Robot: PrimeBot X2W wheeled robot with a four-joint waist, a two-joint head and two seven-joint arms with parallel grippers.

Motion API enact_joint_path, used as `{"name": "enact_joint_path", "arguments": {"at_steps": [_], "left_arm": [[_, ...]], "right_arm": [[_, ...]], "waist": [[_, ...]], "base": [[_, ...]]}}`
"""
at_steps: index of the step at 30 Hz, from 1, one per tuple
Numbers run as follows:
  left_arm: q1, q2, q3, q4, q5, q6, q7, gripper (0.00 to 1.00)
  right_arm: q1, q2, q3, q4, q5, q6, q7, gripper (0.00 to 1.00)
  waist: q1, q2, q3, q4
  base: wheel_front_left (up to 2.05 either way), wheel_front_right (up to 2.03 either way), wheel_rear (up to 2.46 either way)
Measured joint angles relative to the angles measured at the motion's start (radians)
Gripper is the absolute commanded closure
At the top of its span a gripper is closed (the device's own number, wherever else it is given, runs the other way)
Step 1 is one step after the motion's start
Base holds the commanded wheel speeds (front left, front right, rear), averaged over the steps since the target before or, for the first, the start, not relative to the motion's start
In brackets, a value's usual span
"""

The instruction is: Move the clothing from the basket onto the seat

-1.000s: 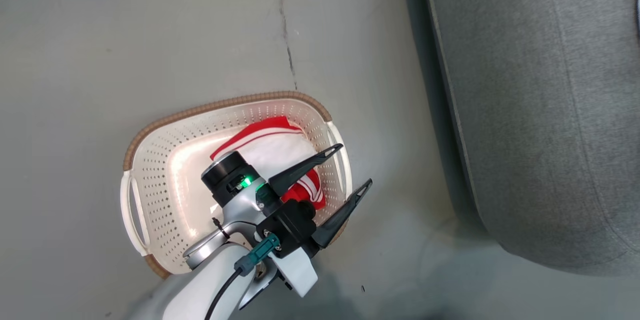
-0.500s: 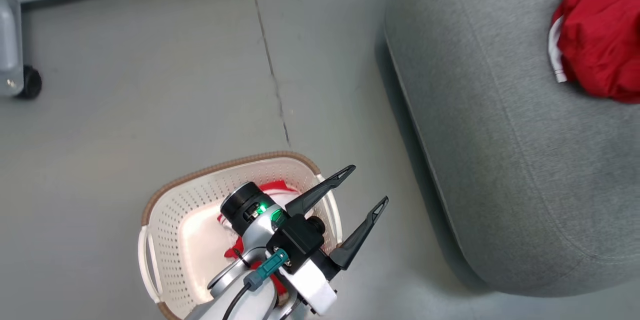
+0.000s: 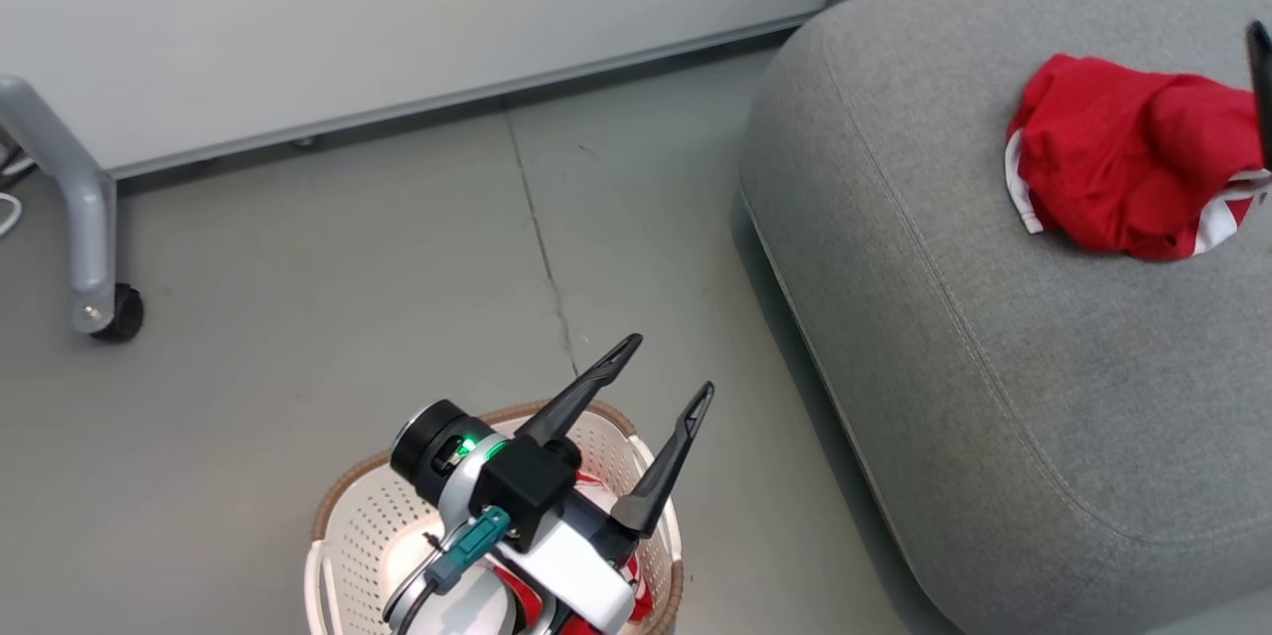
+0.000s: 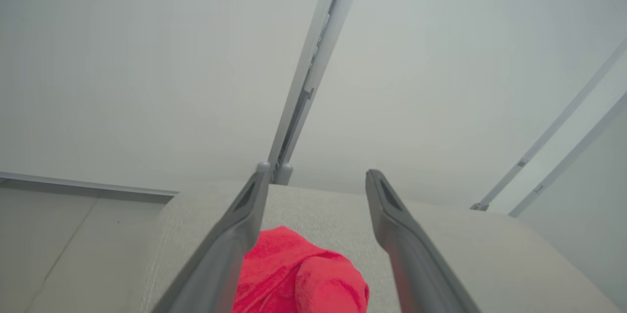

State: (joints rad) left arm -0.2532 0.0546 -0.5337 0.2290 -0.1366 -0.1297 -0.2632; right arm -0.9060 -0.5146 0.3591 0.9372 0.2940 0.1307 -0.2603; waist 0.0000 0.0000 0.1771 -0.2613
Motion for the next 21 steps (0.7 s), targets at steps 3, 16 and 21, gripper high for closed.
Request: {"name": "enact_joint_path", "arguments": {"at_steps": [3,16,21], "left_arm": [[0.030,-0.003,0.041,-0.021,-0.009,0.004,0.000,0.00],[0.131,-0.006,0.179,-0.121,-0.050,0.114,0.000,0.00],[0.157,-0.006,0.208,-0.121,-0.052,0.141,0.000,0.00]], "right_arm": [[0.067,-0.003,-0.020,-0.182,0.022,0.000,-0.001,0.00],[0.519,0.144,-0.206,-0.699,-0.019,0.000,-0.004,0.00],[0.641,0.217,-0.234,-0.786,-0.045,0.000,-0.004,0.00]], "waist": [[0.0000,0.0000,-0.032,0.015],[0.0000,0.0000,-0.115,0.158],[0.0000,0.0000,-0.138,0.222]], "base": [[0.00,0.00,0.00],[0.00,0.00,0.00],[0.00,0.00,0.00]]}}
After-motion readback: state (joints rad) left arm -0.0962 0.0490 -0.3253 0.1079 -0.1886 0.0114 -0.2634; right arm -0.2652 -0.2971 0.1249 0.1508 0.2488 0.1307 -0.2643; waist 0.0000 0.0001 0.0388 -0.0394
